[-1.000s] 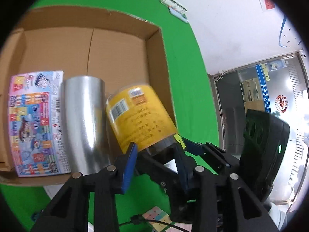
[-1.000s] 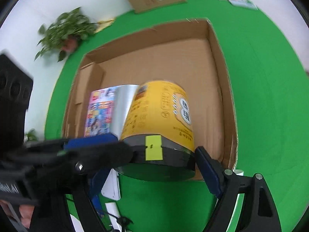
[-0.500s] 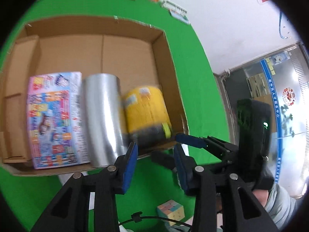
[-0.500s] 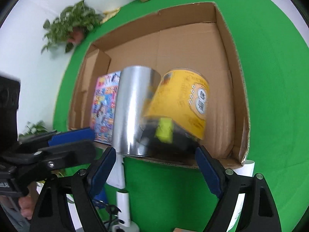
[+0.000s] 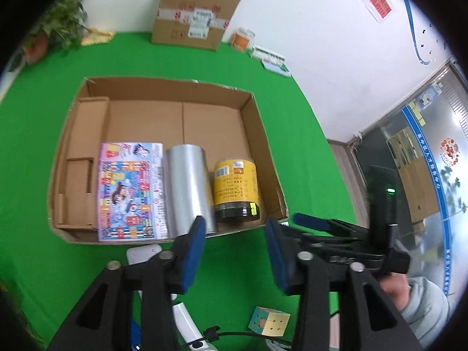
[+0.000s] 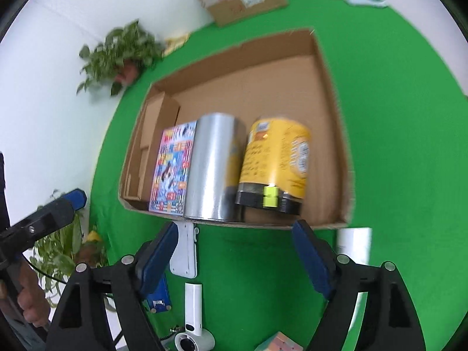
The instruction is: Organize rigid objects
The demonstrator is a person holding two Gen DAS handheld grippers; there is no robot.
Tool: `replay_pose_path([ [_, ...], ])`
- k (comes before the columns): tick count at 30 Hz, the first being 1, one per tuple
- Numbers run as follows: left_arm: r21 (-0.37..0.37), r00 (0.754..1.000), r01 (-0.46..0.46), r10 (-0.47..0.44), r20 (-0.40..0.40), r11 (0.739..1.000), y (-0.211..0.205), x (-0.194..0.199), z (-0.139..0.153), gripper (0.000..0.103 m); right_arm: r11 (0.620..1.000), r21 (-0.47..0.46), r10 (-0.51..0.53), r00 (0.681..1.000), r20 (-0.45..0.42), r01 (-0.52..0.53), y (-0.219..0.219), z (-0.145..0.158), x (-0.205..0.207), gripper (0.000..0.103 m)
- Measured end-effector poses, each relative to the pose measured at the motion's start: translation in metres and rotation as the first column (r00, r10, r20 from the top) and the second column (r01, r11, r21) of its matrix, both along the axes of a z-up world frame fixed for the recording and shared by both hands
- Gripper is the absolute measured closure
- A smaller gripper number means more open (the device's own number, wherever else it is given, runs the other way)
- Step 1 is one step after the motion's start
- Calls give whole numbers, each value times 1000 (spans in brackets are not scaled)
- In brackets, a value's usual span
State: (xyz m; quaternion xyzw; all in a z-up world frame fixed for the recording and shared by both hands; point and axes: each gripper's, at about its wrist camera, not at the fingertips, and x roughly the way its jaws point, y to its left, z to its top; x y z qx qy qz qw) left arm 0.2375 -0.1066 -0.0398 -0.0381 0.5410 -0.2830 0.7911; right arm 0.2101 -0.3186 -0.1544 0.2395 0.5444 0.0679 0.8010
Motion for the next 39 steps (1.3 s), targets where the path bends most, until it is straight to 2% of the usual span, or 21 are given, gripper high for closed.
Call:
replay_pose_path([
  [2,34,996,-38,35,82,999,3,-12,11,47,999,-31,-24,999,46,25,-4,18,-16,6],
  [4,80,981,-84,68,182,993,4,-21,20,22,997,-56,-42,995,88,47,-8,33,-34,1],
  [5,111,963,-120,88,253,987,4,-28,25,19,997,-60,-50,994,98,56,-8,36,-41,1],
  [7,148,946,-145,93,312,978,3,-37,29,18,997,-39,-69,993,91,73,-12,41,-53,1],
  [10,142,954,-151,106,280,978,6,-42,29,18,996,5,-93,993,76,93,-17,41,-69,3],
  [12,93,962,-144,117,245,985,13,-49,27,18,997,21,-79,995,62,77,-17,38,-71,11],
  [14,84,968,-134,113,224,987,15,-55,23,18,997,35,-68,997,46,66,-18,36,-66,17],
  [19,105,977,-147,128,172,984,26,-72,8,18,992,60,-113,993,-19,114,-18,24,-16,17],
  [21,95,981,-148,133,145,984,30,-73,1,18,991,67,-113,992,-53,116,-12,14,12,21],
  [24,94,982,-153,141,122,984,36,-68,-8,18,993,11,-113,989,-95,114,-2,-2,44,24],
  [28,76,984,-164,157,88,984,47,-56,-20,18,993,-39,-117,975,-190,112,3,-44,79,31],
  [30,68,985,-165,161,65,984,53,-46,-26,18,988,-120,-125,971,-205,102,5,-56,89,34],
  [31,65,986,-163,159,55,985,55,-41,-29,19,986,-139,-118,969,-218,89,6,-62,93,39],
  [35,52,989,-146,146,11,988,62,-20,-41,19,986,-152,-98,969,-227,64,11,-67,88,40],
  [39,58,996,-90,91,-21,994,58,-4,-53,19,989,-130,-110,948,-300,73,15,-72,76,40],
])
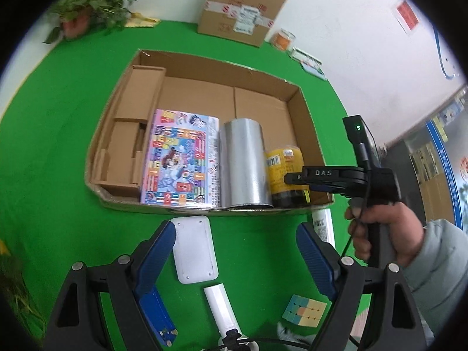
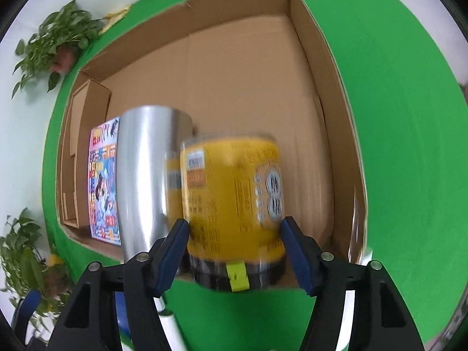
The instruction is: Organize rigid objects
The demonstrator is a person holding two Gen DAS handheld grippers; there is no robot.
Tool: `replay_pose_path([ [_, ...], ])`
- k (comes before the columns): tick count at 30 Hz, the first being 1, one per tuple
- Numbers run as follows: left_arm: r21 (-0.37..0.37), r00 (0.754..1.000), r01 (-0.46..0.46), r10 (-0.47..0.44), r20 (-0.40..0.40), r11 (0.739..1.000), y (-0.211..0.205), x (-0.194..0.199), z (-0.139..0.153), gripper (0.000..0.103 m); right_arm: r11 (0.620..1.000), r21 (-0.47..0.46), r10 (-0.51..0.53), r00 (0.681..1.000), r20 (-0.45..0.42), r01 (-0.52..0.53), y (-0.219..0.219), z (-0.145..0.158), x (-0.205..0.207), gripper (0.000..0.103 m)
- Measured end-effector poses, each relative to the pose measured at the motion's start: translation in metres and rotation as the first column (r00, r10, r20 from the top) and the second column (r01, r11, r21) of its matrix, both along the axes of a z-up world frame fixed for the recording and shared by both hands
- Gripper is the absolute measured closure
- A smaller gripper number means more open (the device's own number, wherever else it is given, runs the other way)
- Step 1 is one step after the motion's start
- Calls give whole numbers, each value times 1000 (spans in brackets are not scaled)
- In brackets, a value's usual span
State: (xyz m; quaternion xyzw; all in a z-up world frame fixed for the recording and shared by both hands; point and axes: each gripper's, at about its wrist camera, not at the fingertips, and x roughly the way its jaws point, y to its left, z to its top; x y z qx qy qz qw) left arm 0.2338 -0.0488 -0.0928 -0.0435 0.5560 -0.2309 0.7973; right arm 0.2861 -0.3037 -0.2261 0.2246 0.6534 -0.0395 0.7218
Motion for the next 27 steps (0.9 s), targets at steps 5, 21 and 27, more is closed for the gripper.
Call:
replay_pose_path([
  [5,25,998,69,-69,2,997,-18,15,-6,19,992,109,-66,998,8,65,-6,1,-19,36],
  [21,-107,934,253,-271,-231,962,-100,-36,-69,19,984,75,-169,975,145,160,6,1,-283,1],
  [27,-152,854,312,-347,-387,938,-130,-64,-111,20,959,236,-171,984,43,156,8,-49,-312,16],
])
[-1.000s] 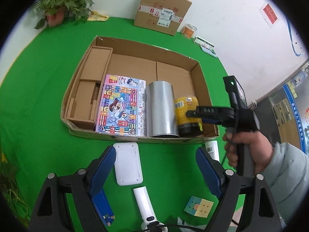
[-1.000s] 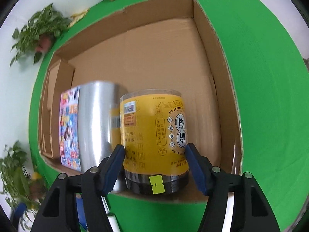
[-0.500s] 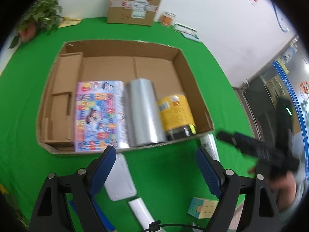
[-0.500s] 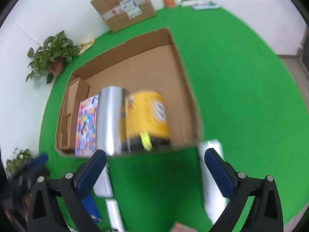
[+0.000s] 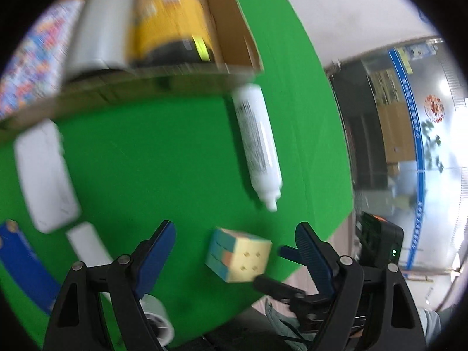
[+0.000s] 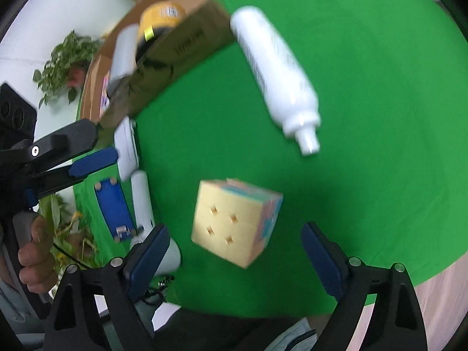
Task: Organize rigid objects
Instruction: 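Reach the left tool to the pastel Rubik's cube and grasp it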
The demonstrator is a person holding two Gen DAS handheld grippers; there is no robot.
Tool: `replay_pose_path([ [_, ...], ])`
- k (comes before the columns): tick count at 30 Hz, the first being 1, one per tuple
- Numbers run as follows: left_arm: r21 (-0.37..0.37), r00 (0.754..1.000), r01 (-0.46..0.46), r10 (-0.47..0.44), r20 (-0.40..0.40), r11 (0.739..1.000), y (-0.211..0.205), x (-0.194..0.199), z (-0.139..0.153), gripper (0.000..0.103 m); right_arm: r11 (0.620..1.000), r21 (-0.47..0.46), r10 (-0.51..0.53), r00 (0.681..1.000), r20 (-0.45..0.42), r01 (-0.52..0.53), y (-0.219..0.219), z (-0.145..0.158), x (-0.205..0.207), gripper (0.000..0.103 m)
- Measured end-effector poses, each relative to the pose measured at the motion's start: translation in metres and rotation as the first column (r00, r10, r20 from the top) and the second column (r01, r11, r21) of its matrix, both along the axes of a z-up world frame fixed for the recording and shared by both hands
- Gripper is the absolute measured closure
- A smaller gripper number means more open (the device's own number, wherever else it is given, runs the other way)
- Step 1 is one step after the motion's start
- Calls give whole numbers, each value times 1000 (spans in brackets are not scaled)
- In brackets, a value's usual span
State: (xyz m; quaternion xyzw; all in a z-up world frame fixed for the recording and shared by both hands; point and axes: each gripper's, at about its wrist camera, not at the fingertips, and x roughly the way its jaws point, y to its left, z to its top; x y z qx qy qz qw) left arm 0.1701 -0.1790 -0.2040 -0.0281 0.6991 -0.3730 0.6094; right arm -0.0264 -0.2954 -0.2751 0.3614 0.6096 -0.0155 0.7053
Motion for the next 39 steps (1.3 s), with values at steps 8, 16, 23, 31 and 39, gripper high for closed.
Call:
replay_pose_path([
  [8,30,987,49,-44,-156,998,-23,-28,-52,23,996,80,29,999,21,-30,18,-22,-2,27],
  [16,-30,944,100,-104,-312,995,-33,-69,-62,25,995,20,95,995,17,-95,4,-8,-10,27],
  [23,19,955,24,-18,-297,1000,-20,-61,-71,25,967,-104,235,972,15,-233,-1,0,-21,27],
  [31,-7,947,-66,60,-316,998,-6,-54,-79,26,910,-270,334,942,29,-314,23,-7,-11,34],
  [39,-1,943,-83,78,-323,997,2,-65,-85,40,917,-263,307,952,-16,-300,17,-10,-14,43],
])
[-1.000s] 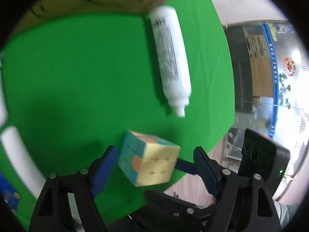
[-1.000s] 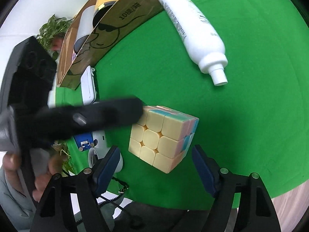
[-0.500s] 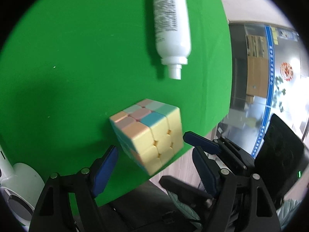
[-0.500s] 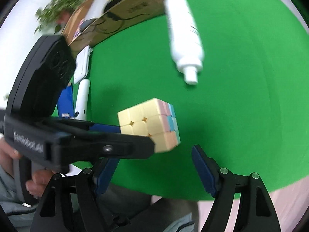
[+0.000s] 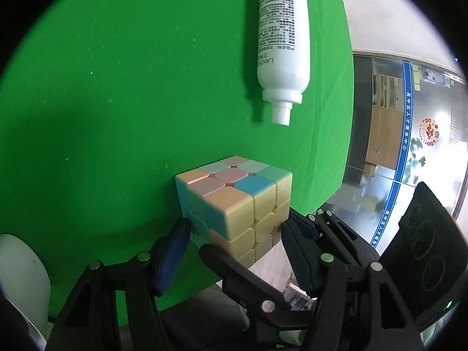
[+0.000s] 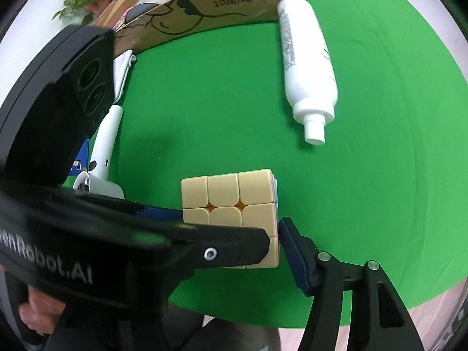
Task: Organize rigid objects
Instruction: 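Reach the left tool to the pastel Rubik's cube and grasp it, then carry the Rubik's cube over the large box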
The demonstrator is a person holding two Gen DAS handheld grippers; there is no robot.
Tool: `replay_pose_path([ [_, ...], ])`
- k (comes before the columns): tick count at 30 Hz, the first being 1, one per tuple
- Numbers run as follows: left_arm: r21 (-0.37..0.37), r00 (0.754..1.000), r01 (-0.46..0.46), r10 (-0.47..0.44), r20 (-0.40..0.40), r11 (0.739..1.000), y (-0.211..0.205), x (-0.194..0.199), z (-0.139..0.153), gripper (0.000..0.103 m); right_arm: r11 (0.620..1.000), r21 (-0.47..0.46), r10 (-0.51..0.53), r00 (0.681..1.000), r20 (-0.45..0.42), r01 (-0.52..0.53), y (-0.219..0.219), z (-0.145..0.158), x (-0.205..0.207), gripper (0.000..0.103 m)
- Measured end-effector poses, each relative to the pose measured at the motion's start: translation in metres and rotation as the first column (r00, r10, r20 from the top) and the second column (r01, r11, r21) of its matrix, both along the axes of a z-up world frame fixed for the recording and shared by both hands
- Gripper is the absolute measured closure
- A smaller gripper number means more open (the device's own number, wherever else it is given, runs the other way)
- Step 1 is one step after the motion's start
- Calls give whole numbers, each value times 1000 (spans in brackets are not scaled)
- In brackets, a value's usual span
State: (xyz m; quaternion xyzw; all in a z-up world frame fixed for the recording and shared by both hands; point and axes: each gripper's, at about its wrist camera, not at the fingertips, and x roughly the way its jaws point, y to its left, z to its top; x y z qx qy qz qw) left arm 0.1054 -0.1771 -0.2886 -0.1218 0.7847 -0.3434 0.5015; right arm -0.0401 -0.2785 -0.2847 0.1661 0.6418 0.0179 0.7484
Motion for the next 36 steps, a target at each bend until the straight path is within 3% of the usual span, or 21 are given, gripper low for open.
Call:
replay_pose_path([
  [5,4,998,-1,1,56,1000,-3,-3,13,41,999,17,-32,999,-10,32,-9,8,-2,45],
  [10,-15,988,-6,8,155,1000,2,6,54,41,998,5,-58,996,63,58,-9,51,3,45],
  [16,-63,944,-36,54,327,997,13,33,138,49,998,-15,-54,966,254,60,-22,139,16,45],
  [19,-90,909,-57,89,408,994,19,49,183,49,998,-29,-41,938,345,54,-23,184,28,45],
  [24,-109,858,-78,122,499,991,17,64,228,49,997,-54,-27,891,453,58,-8,234,60,45],
  [29,-107,841,-89,132,525,990,22,88,241,49,996,-70,-14,874,486,55,6,256,93,45],
  [36,-120,862,-89,136,488,989,28,140,234,49,995,-82,-10,895,447,52,20,256,159,45],
])
